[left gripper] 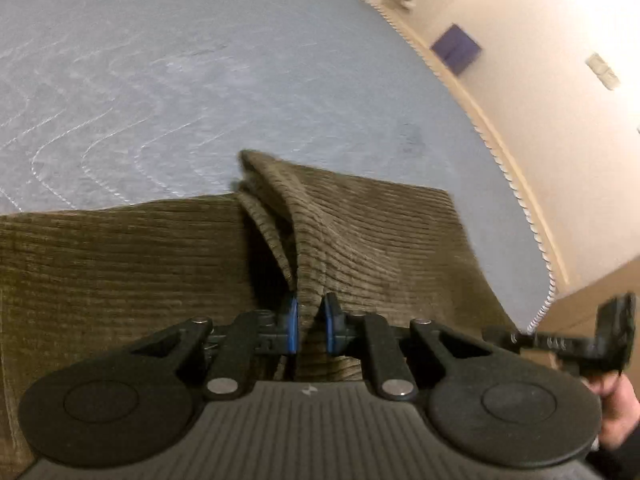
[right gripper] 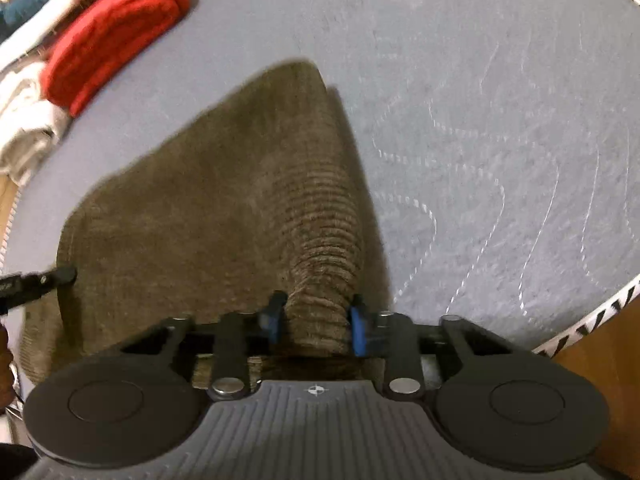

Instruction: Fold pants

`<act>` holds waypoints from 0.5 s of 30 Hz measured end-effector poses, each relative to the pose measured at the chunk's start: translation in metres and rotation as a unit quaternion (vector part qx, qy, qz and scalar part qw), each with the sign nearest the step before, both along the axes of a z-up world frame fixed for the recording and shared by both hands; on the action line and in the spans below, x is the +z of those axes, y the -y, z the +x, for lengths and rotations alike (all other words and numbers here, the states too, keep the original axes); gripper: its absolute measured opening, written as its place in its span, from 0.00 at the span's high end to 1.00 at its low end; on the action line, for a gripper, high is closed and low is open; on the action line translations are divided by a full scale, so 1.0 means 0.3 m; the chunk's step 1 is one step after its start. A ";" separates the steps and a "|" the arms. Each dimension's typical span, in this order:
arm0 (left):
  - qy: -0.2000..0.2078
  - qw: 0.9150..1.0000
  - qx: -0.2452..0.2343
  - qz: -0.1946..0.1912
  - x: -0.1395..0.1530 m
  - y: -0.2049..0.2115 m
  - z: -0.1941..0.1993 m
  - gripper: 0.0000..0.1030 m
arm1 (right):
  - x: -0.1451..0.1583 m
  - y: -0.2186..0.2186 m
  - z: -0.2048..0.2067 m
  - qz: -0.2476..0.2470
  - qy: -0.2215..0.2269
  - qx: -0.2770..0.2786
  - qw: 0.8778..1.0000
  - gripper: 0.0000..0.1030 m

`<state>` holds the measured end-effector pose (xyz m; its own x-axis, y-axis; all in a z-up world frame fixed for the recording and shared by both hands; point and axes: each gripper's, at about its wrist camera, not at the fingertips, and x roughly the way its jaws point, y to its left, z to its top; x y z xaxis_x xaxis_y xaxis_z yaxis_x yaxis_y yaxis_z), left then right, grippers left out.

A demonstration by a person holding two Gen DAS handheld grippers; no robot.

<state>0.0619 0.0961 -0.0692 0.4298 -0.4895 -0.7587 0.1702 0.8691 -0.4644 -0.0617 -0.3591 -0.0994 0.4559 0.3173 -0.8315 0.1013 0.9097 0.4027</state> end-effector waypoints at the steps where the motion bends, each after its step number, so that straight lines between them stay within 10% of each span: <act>1: -0.006 1.000 -0.010 0.018 -0.001 0.006 -0.015 0.85 | 0.024 0.012 -0.005 0.000 0.010 -0.004 1.000 0.72; 6: 0.005 0.987 -0.008 0.162 -0.041 0.041 -0.024 0.79 | 0.030 0.030 -0.012 -0.012 -0.001 -0.016 1.000 0.70; 12: 0.103 0.990 -0.079 0.055 0.066 0.090 -0.066 0.71 | 0.011 -0.010 -0.009 -0.050 -0.017 -0.021 0.998 0.48; 15: 0.012 0.977 -0.182 0.109 -0.047 0.199 -0.085 0.70 | -0.007 -0.017 -0.005 -0.045 -0.025 -0.025 0.998 0.48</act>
